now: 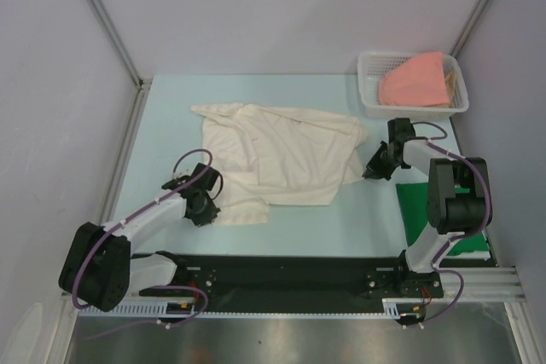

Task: Fold and stack the t-shirts
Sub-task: Flatten the tshirt out

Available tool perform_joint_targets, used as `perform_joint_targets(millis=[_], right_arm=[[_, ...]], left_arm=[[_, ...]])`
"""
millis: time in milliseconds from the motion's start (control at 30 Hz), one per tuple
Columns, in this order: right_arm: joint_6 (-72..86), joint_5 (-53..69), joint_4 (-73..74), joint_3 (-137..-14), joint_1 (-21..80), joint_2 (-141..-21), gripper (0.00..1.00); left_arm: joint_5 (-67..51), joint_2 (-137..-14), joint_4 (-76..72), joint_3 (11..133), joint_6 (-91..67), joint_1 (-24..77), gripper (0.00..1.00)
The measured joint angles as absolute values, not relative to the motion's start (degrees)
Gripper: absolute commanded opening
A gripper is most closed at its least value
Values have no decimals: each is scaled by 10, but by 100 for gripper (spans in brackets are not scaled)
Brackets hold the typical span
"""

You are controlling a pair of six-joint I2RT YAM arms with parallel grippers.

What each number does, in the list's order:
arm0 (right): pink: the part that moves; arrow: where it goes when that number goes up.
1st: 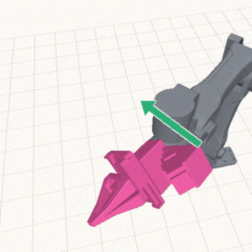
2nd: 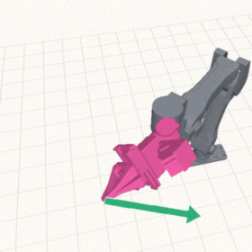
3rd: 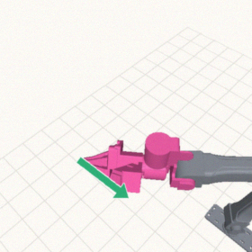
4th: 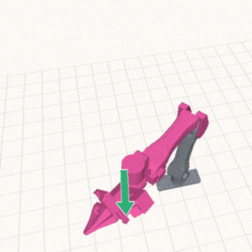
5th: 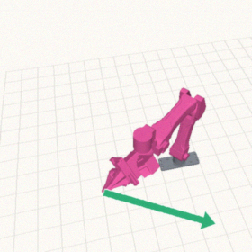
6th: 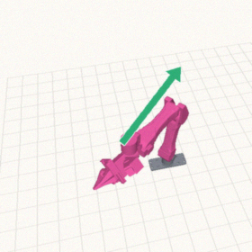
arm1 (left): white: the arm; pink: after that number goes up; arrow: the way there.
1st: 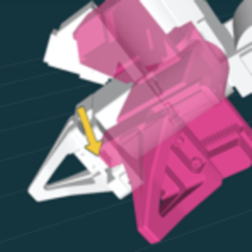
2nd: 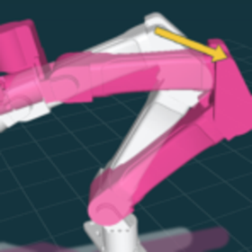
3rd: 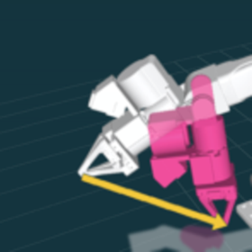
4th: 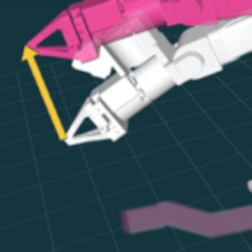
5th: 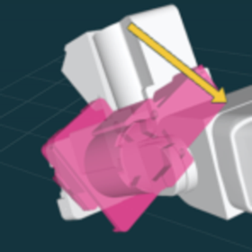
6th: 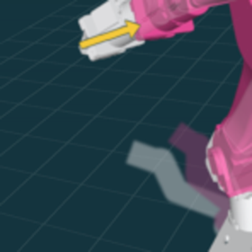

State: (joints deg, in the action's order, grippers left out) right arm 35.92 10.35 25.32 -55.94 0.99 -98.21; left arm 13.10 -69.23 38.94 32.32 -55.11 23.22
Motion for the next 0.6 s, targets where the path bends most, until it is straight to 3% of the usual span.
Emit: perform_joint_targets(millis=[333,600], right_arm=[[361,104,275,-568,10,-976,0],[402,103,334,-695,28,-955,0]], left_arm=[[166,-674,447,379,-530,225,0],[272,-635,516,722,-435,208,0]])
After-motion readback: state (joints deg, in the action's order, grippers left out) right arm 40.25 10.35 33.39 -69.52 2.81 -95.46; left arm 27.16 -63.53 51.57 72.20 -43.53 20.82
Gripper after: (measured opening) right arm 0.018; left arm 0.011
